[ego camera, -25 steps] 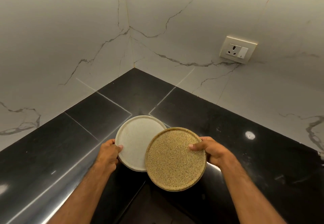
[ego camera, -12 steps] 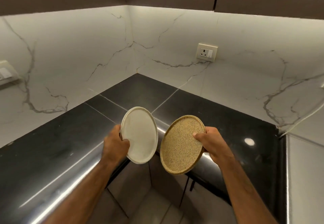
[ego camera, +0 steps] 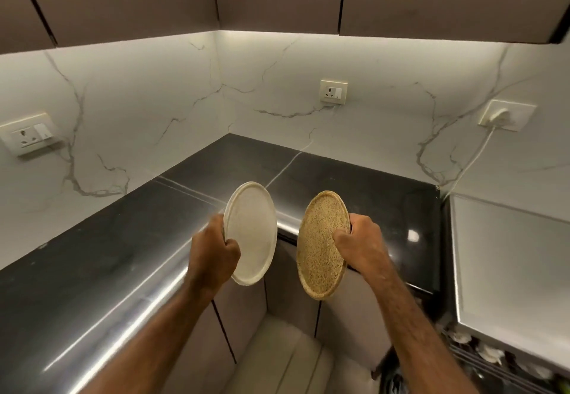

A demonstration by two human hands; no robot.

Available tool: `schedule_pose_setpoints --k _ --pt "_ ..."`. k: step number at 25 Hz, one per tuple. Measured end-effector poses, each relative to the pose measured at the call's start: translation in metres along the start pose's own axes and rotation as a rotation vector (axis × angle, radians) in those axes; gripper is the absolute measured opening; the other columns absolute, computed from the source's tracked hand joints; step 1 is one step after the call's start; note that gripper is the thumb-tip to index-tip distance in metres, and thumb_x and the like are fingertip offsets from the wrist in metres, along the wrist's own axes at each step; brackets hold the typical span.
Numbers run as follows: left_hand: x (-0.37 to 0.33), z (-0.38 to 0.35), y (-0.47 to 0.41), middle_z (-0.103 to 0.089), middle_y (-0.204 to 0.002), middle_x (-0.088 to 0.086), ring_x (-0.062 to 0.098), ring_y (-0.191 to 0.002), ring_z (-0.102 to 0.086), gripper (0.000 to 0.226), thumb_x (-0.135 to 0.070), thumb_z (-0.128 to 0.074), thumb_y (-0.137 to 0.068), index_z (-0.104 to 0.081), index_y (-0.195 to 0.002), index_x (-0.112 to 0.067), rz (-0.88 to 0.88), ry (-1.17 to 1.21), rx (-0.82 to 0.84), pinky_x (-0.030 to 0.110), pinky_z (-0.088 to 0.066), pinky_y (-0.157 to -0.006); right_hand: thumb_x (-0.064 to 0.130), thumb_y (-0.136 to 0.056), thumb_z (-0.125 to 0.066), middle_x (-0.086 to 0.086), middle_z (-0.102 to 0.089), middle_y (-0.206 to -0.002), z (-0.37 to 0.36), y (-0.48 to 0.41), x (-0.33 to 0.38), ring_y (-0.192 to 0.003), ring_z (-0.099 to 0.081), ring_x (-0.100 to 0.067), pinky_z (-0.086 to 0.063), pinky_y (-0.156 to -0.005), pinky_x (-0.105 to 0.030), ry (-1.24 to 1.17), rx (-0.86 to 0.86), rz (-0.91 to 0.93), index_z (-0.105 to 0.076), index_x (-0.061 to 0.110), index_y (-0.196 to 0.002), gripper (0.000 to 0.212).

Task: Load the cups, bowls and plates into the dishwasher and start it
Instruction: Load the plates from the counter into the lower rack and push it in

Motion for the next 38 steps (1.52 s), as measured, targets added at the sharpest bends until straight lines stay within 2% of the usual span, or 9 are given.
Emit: schedule_pose_setpoints --k 3,5,13,17,21,26,29,34,38 --pt "-0.002 0.016 0.043 -0.066 -0.110 0.006 0.026 -0.093 -0.065 0.050 -0.003 -0.063 -0.085 -0.054 -0.133 -0.015 -0.069 -0.027 0.005 0.028 -0.058 -0.060 0.009 -0.087 -0.057 -0.002 -0.064 -0.070 0.000 0.059 0.003 -0.059 -0.062 -0.017 -0.050 -0.043 -0.026 0.054 -0.076 0.011 -0.063 0.009 -0.079 0.010" --pt "-0.002 0.023 0.071 -0.066 -0.111 0.007 0.027 -0.092 -0.065 0.053 -0.005 -0.064 -0.085 -0.052 -0.136 -0.014 -0.099 -0.049 0.013 0.031 -0.061 -0.062 0.008 -0.089 -0.057 0.001 -0.061 -0.072 0.000 0.096 0.001 -0.059 -0.059 -0.012 -0.042 -0.040 -0.016 0.041 -0.074 -0.020 -0.062 0.010 -0.084 0.008" --pt "-0.030 0.010 0.159 -0.063 -0.106 0.015 0.028 -0.086 -0.059 0.042 -0.004 -0.053 -0.086 -0.051 -0.128 -0.007 -0.060 0.012 0.161 0.027 -0.047 -0.053 0.011 -0.089 -0.059 0.003 -0.062 -0.073 0.056 0.193 -0.053 -0.063 -0.060 -0.010 -0.046 -0.049 -0.018 0.153 -0.163 -0.134 -0.063 0.013 -0.084 0.007" --pt "-0.057 -0.022 0.194 -0.063 -0.110 0.018 0.028 -0.086 -0.060 0.030 -0.006 -0.048 -0.094 -0.050 -0.125 -0.005 -0.074 0.040 0.201 0.020 -0.041 -0.048 0.014 -0.092 -0.060 0.004 -0.061 -0.075 0.097 0.218 -0.095 -0.064 -0.059 -0.010 -0.046 -0.051 -0.018 0.164 -0.202 -0.165 -0.067 0.009 -0.099 0.011" --pt "-0.099 -0.071 0.232 -0.064 -0.107 0.020 0.028 -0.083 -0.058 0.025 -0.004 -0.046 -0.095 -0.051 -0.119 -0.003 -0.105 0.030 0.235 0.018 -0.038 -0.047 0.016 -0.094 -0.060 -0.002 -0.067 -0.091 0.139 0.241 -0.152 -0.069 -0.063 -0.014 -0.047 -0.050 -0.016 0.181 -0.190 -0.203 -0.067 0.007 -0.115 0.024" --pt "-0.147 -0.148 0.298 -0.063 -0.115 0.021 0.030 -0.087 -0.063 0.020 -0.006 -0.049 -0.097 -0.047 -0.116 -0.005 -0.135 -0.005 0.273 0.016 -0.044 -0.044 0.018 -0.092 -0.060 0.004 -0.067 -0.083 0.203 0.269 -0.243 -0.071 -0.068 -0.013 -0.062 -0.062 -0.031 0.159 -0.153 -0.260 -0.068 0.014 -0.103 0.015" --pt "-0.161 -0.201 0.338 -0.063 -0.108 0.016 0.030 -0.083 -0.063 0.018 -0.006 -0.047 -0.095 -0.045 -0.113 -0.010 -0.073 -0.023 0.312 0.032 -0.054 -0.047 0.017 -0.091 -0.059 0.005 -0.066 -0.081 0.223 0.279 -0.311 -0.069 -0.066 -0.011 -0.057 -0.055 -0.024 0.169 -0.100 -0.322 -0.068 0.016 -0.099 0.012" --pt "-0.143 -0.279 0.389 -0.063 -0.091 0.013 0.031 -0.071 -0.060 0.017 -0.005 -0.048 -0.093 -0.046 -0.107 -0.013 0.048 -0.081 0.346 0.043 -0.055 -0.053 0.016 -0.092 -0.056 0.011 -0.061 -0.074 0.204 0.292 -0.412 -0.061 -0.059 -0.004 -0.039 -0.042 -0.010 0.176 -0.016 -0.448 -0.063 0.018 -0.093 0.007" --pt "-0.093 -0.368 0.418 -0.064 -0.090 0.014 0.035 -0.072 -0.060 0.022 -0.006 -0.049 -0.094 -0.048 -0.113 -0.016 0.109 -0.101 0.403 0.041 -0.053 -0.057 0.022 -0.097 -0.056 0.006 -0.067 -0.085 0.144 0.296 -0.515 -0.070 -0.067 -0.010 -0.061 -0.060 -0.025 0.118 0.003 -0.593 -0.064 0.017 -0.109 0.016"
Point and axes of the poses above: each hand's wrist, its own y-axis away from the middle knuckle, its own z-axis out of the back of the hand, x = y × z, the point moved 3 cm from there along -y, towards the middle knuckle
